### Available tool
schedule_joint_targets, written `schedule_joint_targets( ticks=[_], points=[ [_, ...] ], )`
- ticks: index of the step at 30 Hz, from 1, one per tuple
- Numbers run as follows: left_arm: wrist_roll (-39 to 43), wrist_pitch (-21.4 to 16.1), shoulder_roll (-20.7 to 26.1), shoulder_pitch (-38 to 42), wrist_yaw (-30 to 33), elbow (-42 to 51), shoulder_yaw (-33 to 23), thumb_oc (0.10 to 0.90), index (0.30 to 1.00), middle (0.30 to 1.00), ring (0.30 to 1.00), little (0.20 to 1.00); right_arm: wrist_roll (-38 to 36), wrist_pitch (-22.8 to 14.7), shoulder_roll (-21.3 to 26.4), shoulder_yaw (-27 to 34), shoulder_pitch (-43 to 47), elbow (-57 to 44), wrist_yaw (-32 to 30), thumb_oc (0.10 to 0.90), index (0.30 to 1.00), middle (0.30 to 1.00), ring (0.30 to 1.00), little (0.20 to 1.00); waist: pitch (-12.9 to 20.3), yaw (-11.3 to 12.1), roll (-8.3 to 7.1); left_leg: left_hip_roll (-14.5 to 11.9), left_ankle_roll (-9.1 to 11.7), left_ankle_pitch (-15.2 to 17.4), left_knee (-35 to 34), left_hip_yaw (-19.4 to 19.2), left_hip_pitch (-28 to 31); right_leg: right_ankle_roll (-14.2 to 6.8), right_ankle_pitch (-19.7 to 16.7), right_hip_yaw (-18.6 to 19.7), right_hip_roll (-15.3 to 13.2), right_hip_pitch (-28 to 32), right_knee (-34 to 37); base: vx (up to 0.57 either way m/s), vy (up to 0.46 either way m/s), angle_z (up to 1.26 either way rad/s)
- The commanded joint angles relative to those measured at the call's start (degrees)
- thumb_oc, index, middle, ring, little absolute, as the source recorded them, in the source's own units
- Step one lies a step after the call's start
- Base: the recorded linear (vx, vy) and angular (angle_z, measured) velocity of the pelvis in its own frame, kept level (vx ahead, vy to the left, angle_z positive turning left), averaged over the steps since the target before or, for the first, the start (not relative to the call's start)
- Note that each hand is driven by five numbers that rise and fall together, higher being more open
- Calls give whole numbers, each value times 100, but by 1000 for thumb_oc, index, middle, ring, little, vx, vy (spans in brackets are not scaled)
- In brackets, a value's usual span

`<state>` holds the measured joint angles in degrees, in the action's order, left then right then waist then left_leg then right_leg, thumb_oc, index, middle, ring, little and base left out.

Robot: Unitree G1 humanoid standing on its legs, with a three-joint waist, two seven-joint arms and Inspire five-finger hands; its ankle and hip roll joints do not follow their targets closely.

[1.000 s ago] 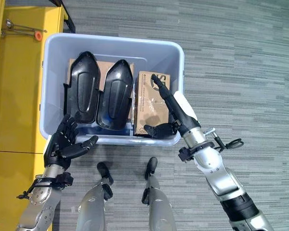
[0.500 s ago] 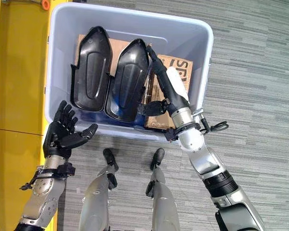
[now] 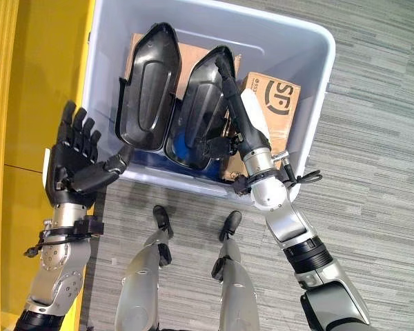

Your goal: Move parts from the plastic box to the shelf.

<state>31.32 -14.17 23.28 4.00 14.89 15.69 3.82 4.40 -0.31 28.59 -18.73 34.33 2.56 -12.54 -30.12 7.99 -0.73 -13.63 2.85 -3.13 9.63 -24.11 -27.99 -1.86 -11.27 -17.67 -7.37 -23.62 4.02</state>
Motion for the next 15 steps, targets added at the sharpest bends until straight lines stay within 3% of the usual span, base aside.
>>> schedule_joint_targets(
  ticks=[1,15],
  points=[
    [-56,-755,94,98,135,1052,-163,900,1000,1000,1000,1000,-24,-524,-211,-43,703,-429,-243,900,1000,1000,1000,1000,79,-55,-19,-300,560,-132,-16,440,-36,-747,753,184,-494,520,-632,0,0,0],
    [-184,-847,106,466,306,1013,-22,900,1000,1000,1000,1000,-495,-600,-490,-258,893,214,-303,900,1000,1000,1000,1000,35,-70,14,-233,548,-157,-104,461,-194,-756,766,172,-505,334,-669,3,1,1]
  ],
)
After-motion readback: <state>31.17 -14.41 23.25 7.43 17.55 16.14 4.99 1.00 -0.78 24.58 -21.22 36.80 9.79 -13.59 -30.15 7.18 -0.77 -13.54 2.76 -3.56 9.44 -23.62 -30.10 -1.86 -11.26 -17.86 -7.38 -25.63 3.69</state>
